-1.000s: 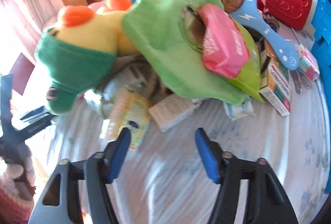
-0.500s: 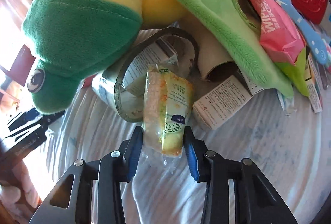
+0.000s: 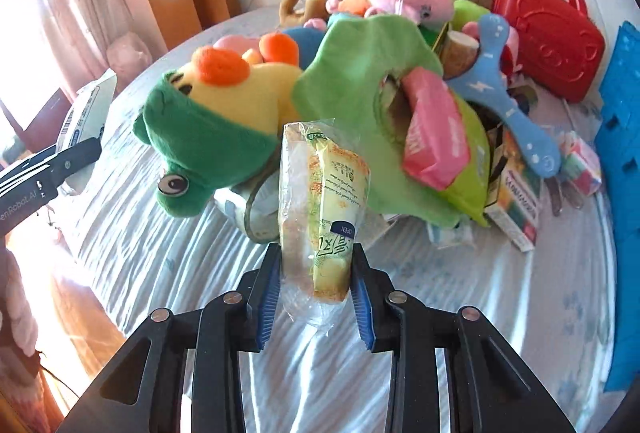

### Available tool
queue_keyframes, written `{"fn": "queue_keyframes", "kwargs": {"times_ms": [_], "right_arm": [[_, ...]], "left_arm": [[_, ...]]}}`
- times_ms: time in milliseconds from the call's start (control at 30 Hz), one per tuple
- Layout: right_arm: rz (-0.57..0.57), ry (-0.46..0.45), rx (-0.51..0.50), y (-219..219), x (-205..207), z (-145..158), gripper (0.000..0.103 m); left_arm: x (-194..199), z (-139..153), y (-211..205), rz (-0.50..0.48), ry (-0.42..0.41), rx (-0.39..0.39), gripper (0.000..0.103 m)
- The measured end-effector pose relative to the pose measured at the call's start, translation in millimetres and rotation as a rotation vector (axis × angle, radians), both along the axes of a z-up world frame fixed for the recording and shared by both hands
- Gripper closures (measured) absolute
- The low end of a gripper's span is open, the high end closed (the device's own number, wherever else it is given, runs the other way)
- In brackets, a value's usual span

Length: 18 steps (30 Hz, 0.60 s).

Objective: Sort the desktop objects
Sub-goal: 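Grasp the yellow tissue pack with the right gripper and lift it, then carry the white packet into the crate and open the left gripper while the right carries the tissue pack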

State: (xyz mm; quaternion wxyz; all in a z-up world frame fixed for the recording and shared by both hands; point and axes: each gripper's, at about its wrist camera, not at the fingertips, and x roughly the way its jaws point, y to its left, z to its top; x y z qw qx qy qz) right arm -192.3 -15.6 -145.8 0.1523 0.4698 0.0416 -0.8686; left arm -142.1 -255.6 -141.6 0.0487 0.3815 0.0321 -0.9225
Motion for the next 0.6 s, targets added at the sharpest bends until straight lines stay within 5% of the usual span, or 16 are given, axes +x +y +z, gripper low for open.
{"fn": "queue_keyframes", "kwargs": {"times_ms": [100, 300, 600], "right_arm": [[-0.018, 0.075, 0.003, -22, 21, 11, 0.071], [-0.079, 0.224, 0.000, 31, 48, 50, 0.071], [-0.239, 0.434, 0.030, 138, 86, 142, 0.071]], "left_arm": [[0, 17, 20, -0.031, 0.037, -0.002, 0.050], [-2, 52, 81, -0.116, 0.102, -0.008, 0.050], [-9, 105, 229, -0.364, 0.204, -0.003, 0.050]]}}
